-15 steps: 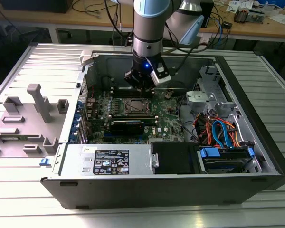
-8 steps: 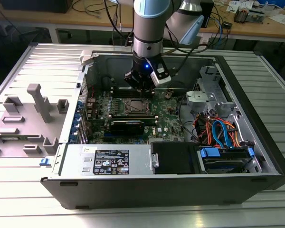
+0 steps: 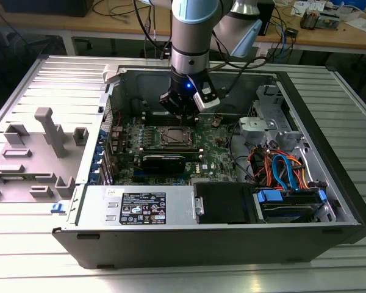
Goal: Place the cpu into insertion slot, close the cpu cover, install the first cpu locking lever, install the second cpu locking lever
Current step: 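Install the second cpu locking lever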
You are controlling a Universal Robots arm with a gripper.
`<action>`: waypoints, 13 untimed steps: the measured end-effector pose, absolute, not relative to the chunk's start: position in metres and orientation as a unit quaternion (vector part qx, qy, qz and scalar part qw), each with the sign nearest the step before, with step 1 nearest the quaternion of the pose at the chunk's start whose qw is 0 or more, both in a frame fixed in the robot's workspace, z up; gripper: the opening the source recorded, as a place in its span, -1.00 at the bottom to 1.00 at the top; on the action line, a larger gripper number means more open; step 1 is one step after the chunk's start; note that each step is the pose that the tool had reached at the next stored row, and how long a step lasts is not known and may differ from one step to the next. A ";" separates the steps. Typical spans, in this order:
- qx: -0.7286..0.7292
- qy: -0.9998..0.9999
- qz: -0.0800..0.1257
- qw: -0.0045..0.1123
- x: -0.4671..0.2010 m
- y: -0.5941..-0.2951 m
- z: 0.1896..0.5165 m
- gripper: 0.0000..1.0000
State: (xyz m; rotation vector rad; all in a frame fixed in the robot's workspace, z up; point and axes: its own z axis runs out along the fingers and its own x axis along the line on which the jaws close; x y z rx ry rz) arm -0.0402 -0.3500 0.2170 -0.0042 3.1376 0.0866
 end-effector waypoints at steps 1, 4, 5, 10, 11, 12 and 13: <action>-0.001 1.000 0.028 0.001 -0.040 -0.350 0.217 -0.79; -0.001 1.000 0.028 0.001 -0.040 -0.350 0.217 -0.79; -0.001 1.000 0.028 0.001 -0.040 -0.351 0.217 -0.79; -0.001 1.000 0.027 0.001 -0.040 -0.354 0.217 -0.79; -0.001 1.000 0.028 0.001 -0.040 -0.355 0.218 -0.79; -0.001 1.000 0.027 0.001 -0.040 -0.355 0.218 -0.79; -0.001 1.000 0.027 0.001 -0.040 -0.355 0.220 -0.79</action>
